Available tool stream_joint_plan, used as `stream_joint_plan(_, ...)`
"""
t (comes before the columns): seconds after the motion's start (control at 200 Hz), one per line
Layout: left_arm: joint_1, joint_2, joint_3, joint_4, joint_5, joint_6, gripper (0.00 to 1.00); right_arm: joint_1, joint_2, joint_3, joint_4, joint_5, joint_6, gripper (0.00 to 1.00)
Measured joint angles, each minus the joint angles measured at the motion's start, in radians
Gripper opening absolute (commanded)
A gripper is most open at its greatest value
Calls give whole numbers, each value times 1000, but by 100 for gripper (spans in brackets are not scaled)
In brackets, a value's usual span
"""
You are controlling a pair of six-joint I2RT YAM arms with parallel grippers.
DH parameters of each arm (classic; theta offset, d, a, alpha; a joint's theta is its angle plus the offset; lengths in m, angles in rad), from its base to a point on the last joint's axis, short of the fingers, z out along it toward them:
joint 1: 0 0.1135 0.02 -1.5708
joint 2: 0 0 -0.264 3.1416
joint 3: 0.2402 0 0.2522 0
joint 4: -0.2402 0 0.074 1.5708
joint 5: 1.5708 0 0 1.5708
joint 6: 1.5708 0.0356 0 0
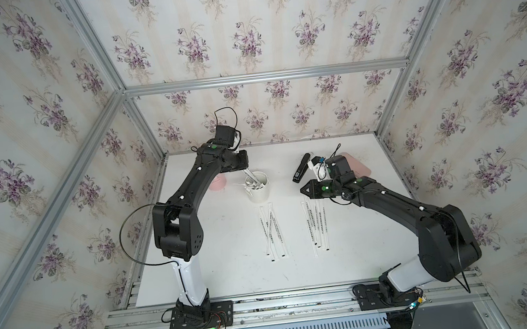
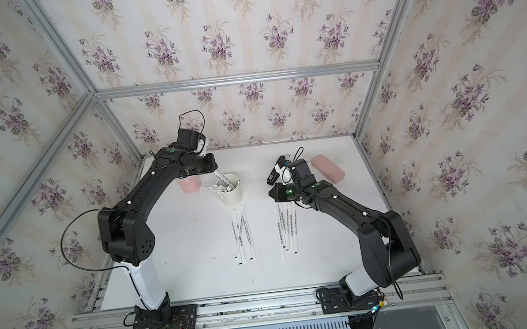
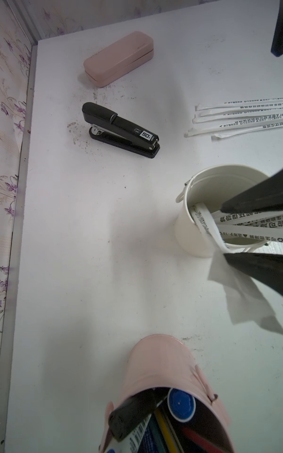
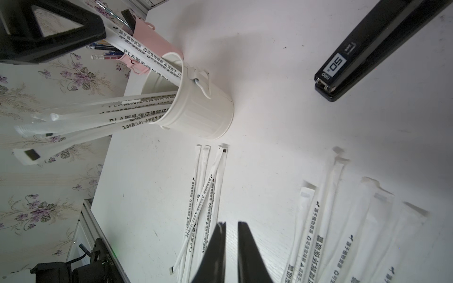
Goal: Take the straws out of the storage container
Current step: Place the straw at the center of the board, then pick up the straw from the container.
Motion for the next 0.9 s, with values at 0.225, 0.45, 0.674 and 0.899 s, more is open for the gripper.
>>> stream_joint_plan(0.225, 0, 61, 56, -8, -8, -2, 29, 0, 5, 4, 0, 1, -6, 15)
stream_joint_plan(0.45, 0, 84, 90, -21, 8, -4, 20, 0, 15, 2, -4, 4, -10, 15)
stream_joint_plan(0.674, -2, 81, 87, -23, 32, -3, 11, 0, 19, -2, 1, 4, -11, 14)
stream_joint_plan(0.899, -13, 39, 93, -28, 45, 13, 8, 0, 12, -2, 4, 4, -8, 14)
